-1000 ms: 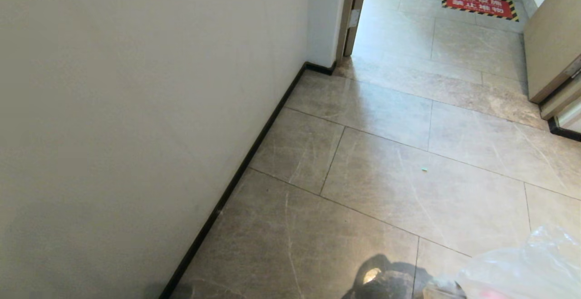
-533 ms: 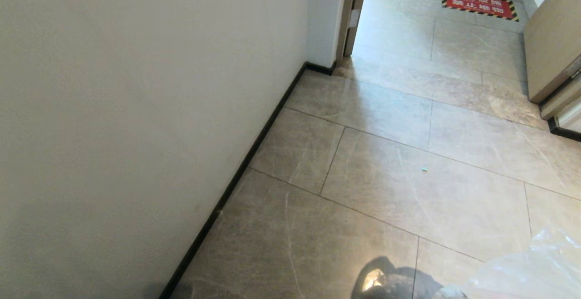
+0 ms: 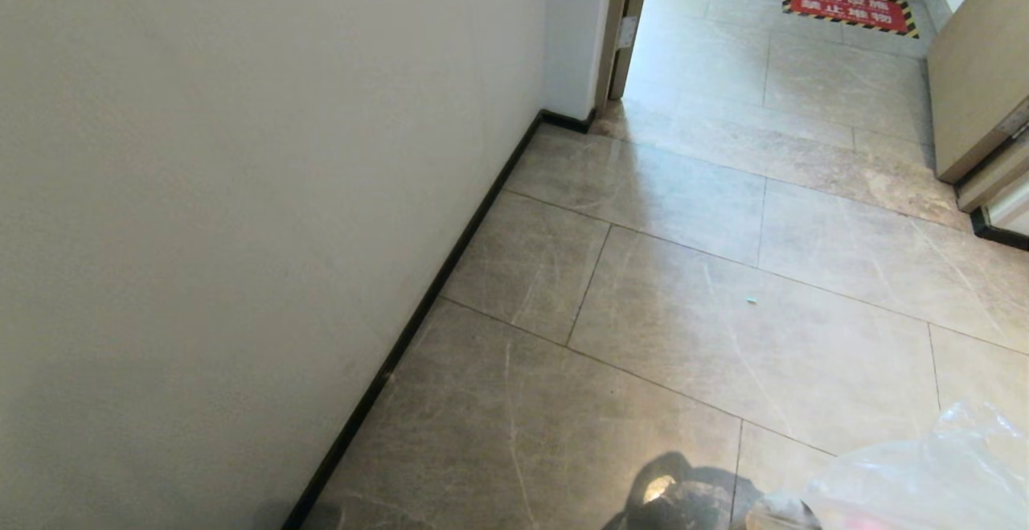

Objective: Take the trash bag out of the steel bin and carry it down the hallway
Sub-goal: Put the trash bag at the door

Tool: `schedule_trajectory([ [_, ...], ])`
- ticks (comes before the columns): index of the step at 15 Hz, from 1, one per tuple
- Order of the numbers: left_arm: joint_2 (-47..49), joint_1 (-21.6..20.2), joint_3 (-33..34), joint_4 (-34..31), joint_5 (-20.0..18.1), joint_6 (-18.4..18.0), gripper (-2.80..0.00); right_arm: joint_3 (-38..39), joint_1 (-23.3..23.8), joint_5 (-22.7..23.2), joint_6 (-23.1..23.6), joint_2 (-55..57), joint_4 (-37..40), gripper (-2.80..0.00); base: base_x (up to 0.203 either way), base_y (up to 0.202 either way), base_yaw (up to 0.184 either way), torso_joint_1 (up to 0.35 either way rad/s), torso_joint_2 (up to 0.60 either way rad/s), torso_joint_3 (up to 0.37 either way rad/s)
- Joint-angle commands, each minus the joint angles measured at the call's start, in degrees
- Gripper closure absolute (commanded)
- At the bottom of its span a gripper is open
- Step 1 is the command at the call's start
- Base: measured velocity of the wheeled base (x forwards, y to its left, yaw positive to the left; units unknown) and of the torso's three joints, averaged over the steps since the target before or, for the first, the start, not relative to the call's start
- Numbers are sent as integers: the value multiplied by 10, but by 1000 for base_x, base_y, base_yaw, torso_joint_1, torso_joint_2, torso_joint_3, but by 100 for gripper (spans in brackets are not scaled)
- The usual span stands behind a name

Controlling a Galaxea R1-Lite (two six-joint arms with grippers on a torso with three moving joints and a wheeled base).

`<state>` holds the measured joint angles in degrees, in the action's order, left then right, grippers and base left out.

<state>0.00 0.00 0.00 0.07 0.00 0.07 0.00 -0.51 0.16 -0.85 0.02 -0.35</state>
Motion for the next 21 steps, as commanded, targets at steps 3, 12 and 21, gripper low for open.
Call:
schedule_trajectory([
  [3, 0, 0, 0, 0, 0, 0, 0, 0, 0, -1, -1, 1, 1, 0, 0, 0, 0, 0, 0, 0],
  [12, 0, 0, 0, 0, 0, -1, 0, 1, 0, 0, 7, 1, -1, 0, 1, 2, -22, 0, 1, 1],
  [21, 0, 0, 0, 0, 0, -1, 0, 0, 0, 1, 6, 1, 1, 0, -2, 5, -109, 2, 2, 3],
])
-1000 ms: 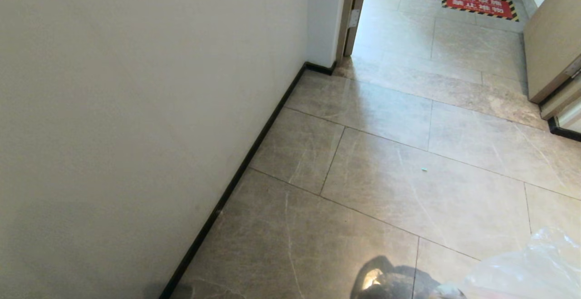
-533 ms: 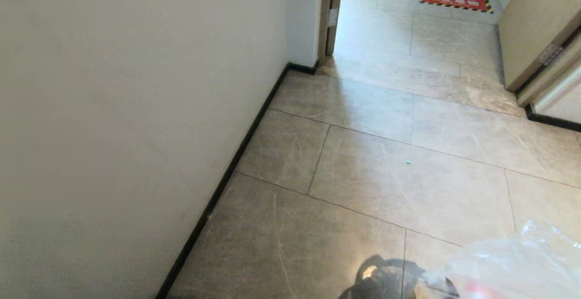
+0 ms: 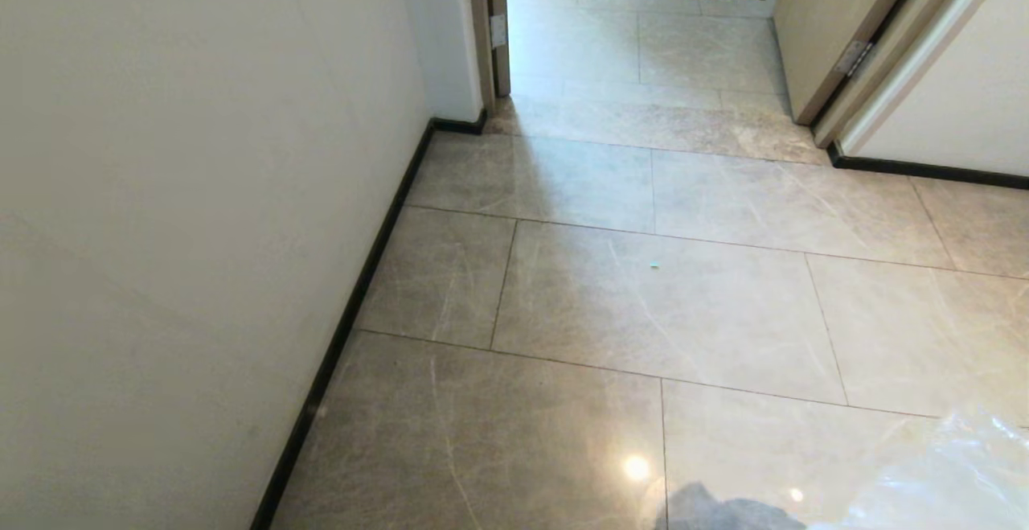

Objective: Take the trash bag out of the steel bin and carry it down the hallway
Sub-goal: Put the trash bag at the door

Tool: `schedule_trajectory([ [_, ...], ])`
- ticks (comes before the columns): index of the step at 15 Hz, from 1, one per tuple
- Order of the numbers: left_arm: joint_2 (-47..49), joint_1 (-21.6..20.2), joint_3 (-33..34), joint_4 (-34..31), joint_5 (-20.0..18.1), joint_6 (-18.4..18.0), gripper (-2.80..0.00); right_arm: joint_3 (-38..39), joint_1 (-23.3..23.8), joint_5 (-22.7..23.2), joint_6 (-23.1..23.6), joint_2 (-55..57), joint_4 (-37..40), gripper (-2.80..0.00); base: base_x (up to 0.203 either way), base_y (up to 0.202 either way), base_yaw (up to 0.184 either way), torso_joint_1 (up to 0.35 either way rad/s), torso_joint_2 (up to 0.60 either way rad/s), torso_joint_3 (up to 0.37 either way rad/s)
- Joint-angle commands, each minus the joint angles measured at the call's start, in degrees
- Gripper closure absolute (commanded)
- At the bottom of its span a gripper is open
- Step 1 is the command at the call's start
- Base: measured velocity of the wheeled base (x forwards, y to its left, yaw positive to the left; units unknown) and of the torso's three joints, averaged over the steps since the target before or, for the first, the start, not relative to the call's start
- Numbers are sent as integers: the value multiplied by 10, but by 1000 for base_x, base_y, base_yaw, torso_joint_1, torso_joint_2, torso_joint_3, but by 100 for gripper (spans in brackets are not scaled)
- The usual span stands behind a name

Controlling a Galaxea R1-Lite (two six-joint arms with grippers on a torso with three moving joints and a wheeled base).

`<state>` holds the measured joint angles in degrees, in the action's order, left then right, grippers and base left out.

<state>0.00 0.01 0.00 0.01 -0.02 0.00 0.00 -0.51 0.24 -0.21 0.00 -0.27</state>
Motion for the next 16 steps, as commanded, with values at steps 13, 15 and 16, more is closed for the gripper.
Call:
schedule_trajectory([
  [13, 0, 0, 0, 1, 0, 1, 0, 0, 0, -1, -1, 1, 0, 0, -1, 2, -51, 1, 0, 0],
  [15, 0, -1, 0, 1, 0, 0, 0, 1, 0, -1, -2, 1, 0, 0, 1, 10, -205, 1, 5, -1],
  [16, 0, 0, 0, 1, 0, 0, 0, 0, 0, -1, -2, 1, 0, 0, 0, 10, -170, 0, 2, 2],
])
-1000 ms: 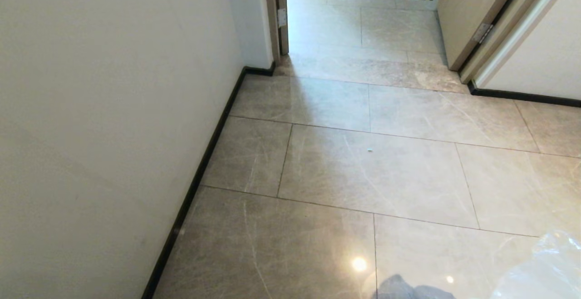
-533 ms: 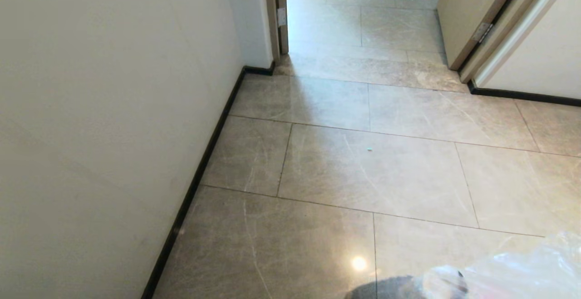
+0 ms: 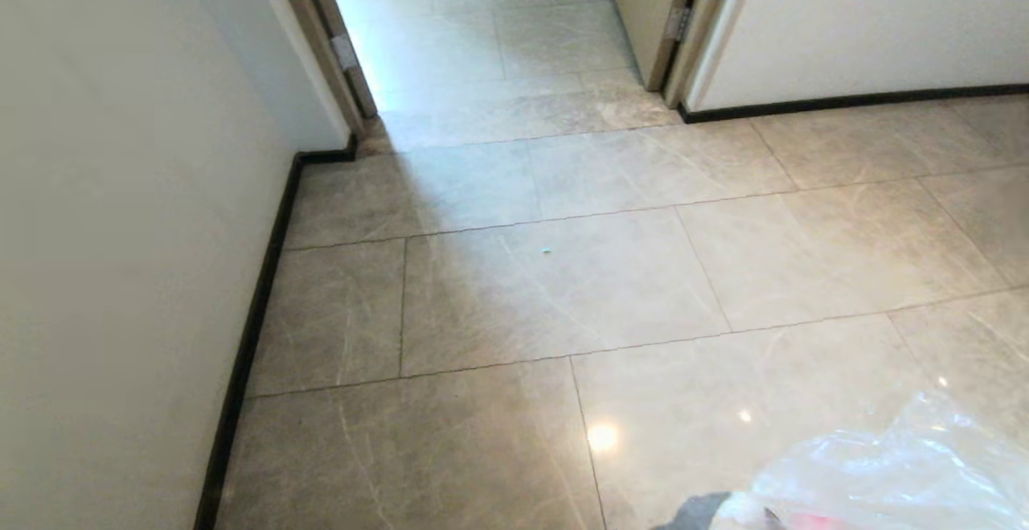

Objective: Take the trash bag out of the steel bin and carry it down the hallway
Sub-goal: Put the trash bag at the door

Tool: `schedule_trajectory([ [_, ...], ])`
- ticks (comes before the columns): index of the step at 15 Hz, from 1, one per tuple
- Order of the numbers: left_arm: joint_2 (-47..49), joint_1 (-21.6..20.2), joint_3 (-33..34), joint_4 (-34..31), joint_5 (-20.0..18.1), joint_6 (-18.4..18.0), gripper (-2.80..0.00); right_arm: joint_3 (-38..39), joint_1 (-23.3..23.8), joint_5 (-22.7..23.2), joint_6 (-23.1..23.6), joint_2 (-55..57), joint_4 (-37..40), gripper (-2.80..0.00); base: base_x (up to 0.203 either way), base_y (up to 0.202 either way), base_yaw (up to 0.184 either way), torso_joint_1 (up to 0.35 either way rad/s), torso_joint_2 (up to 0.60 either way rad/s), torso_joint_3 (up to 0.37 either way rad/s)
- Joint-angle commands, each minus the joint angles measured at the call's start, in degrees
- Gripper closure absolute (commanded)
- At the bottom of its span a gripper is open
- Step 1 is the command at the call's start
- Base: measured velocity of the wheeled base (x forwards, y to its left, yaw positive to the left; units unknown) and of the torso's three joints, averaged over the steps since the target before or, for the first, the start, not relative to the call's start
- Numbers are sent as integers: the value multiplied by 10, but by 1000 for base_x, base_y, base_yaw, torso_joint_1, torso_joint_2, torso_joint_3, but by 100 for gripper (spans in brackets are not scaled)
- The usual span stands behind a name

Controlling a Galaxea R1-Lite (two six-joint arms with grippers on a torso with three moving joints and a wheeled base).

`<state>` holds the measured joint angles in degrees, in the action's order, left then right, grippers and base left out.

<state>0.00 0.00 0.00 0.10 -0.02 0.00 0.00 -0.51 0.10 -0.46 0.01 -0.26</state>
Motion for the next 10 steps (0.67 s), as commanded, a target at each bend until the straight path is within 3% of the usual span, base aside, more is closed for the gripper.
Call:
schedule_trajectory([
  [1, 0, 0, 0, 0, 0, 1, 0, 0, 0, 0, 0, 1, 0, 0, -3, 7, -132, 0, 2, 2],
  [10, 0, 0, 0, 0, 0, -2, 0, 1, 0, 0, 2, 1, -2, 0, 0, 0, -8, 1, 0, 0],
])
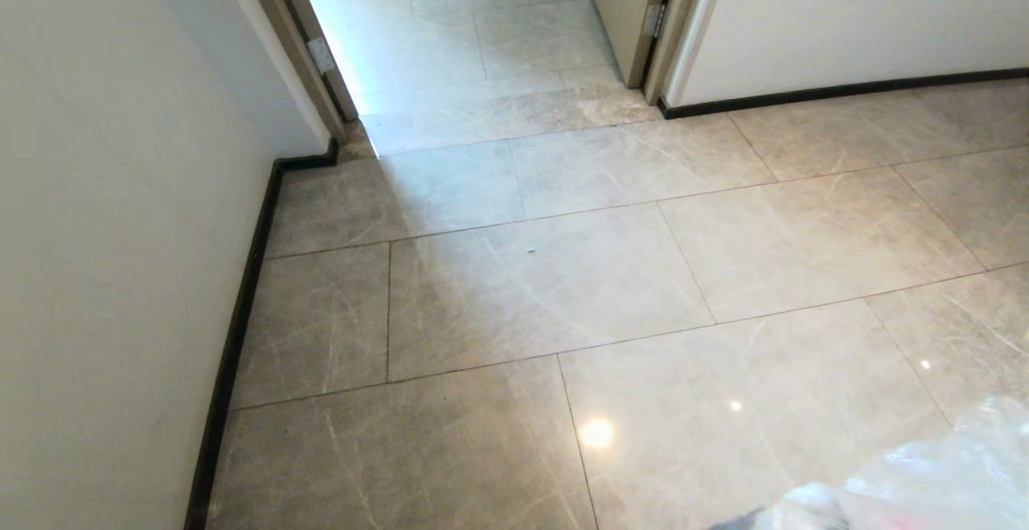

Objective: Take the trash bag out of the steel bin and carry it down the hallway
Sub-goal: Put the trash bag at the door

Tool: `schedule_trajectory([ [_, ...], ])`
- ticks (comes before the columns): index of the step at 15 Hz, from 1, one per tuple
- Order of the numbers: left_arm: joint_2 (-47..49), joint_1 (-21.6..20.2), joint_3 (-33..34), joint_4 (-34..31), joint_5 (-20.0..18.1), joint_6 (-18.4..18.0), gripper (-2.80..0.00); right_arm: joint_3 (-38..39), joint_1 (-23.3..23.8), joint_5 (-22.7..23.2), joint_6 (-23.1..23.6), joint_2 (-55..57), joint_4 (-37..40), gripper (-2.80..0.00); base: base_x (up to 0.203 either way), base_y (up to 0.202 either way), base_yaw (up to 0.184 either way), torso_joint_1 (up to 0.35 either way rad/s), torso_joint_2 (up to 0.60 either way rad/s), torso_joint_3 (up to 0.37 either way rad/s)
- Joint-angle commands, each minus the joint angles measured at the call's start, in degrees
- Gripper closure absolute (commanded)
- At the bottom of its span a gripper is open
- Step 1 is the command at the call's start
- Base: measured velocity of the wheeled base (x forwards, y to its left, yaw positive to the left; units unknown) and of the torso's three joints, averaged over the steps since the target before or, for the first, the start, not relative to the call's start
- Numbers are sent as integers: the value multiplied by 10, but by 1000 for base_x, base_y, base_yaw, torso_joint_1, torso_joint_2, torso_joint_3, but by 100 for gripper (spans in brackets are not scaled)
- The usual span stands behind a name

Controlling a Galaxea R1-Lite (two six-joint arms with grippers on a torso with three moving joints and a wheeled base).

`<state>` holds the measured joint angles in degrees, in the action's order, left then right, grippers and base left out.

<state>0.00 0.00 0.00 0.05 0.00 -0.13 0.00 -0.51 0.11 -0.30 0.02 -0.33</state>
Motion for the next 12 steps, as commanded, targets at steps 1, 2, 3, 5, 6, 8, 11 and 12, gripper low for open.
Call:
schedule_trajectory([
  [1, 0, 0, 0, 0, 0, 0, 0, 0, 0, 0, -2, 1, -1, 0, 0, 0, 0, 0, 0, 0],
  [2, 0, -1, 0, 0, 0, 0, 0, 0, 0, 0, -2, 1, -1, 0, 0, 0, 0, 0, 0, 0],
  [3, 0, 0, 0, 0, 0, 0, 0, 1, 0, 0, -2, 1, 0, 0, 0, 0, 0, 0, 0, 0],
  [5, 0, 0, 0, 0, 0, 0, 0, 1, 0, 1, -3, 1, -1, 0, -3, -1, 47, 2, 2, 1],
  [6, 0, 0, 0, 0, 0, 0, 0, 1, 0, 1, -3, 1, 1, 0, -4, -8, 134, 6, -1, -1],
  [8, 0, 0, 0, 0, 0, 0, 0, 0, 0, 1, -5, 1, 1, 0, -2, -4, 138, 1, -2, 2],
  [11, 0, 0, 0, 0, 0, 0, 0, 0, 0, 0, -2, 1, 1, 0, -1, 2, 64, 2, 1, 4],
  [12, 0, 0, 0, 0, 0, 0, 0, 1, 0, 0, -3, 1, 1, 0, 0, 0, 0, 0, 0, 0],
])
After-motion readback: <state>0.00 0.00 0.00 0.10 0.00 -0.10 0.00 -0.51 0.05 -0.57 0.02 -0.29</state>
